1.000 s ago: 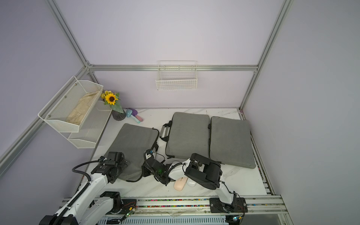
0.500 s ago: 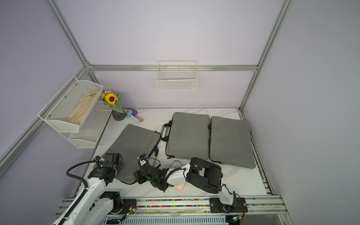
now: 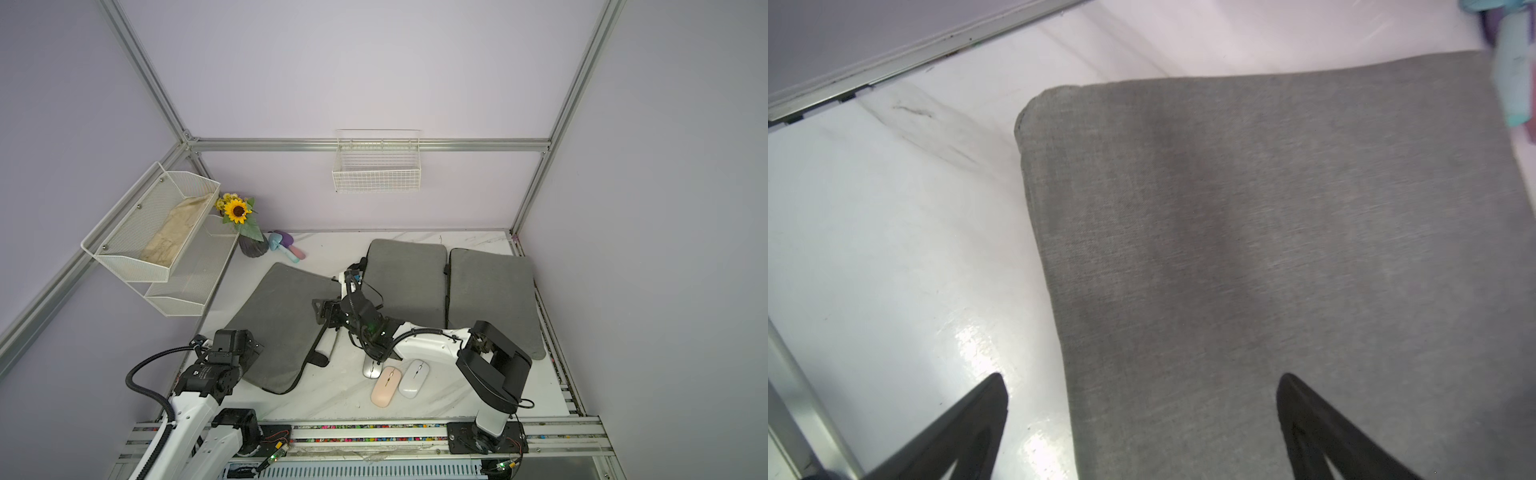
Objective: Put the mouse into the laptop bag
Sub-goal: Adjust the zippered laptop bag at the center of the board.
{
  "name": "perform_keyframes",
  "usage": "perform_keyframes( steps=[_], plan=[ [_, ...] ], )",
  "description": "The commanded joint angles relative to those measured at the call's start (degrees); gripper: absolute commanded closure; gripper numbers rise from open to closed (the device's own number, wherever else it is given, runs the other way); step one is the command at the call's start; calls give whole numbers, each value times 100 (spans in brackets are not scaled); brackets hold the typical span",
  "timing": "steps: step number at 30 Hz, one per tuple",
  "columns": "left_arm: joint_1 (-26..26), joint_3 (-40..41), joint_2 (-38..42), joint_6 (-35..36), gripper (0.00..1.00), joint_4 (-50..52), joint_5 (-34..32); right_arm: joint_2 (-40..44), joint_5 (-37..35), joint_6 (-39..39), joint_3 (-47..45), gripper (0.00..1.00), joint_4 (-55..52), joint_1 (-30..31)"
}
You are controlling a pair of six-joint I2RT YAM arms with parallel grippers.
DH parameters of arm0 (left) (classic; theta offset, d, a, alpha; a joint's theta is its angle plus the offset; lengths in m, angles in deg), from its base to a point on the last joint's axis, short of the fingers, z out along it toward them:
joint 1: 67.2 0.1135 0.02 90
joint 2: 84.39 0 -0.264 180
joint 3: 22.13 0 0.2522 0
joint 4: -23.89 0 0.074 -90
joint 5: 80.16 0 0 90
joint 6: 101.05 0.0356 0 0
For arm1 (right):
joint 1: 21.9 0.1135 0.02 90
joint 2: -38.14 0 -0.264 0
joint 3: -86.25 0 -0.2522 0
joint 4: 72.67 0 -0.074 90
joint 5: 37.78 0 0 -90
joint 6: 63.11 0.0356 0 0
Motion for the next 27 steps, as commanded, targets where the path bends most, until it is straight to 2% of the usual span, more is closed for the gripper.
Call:
perform_keyframes(
  steps=[1, 6, 15, 21, 27],
  plan=[
    [33, -524, 129, 111, 0, 73, 300, -550, 421, 50, 295, 17, -183, -357],
    [31, -624, -47, 261, 0, 7, 802, -1477, 824, 83, 979, 15, -224, -736],
    [32, -625, -384, 416, 0, -202, 1042, -2510, 1371, 311, 1822, 13, -230, -892],
    [29, -506, -366, 434, 0, -335, 1153, -3001, 1315, 486, 2304, 15, -483, -889],
    [31, -462, -266, 416, 0, -336, 1143, -3082, 1159, 572, 2358, 18, -541, -887]
  ],
)
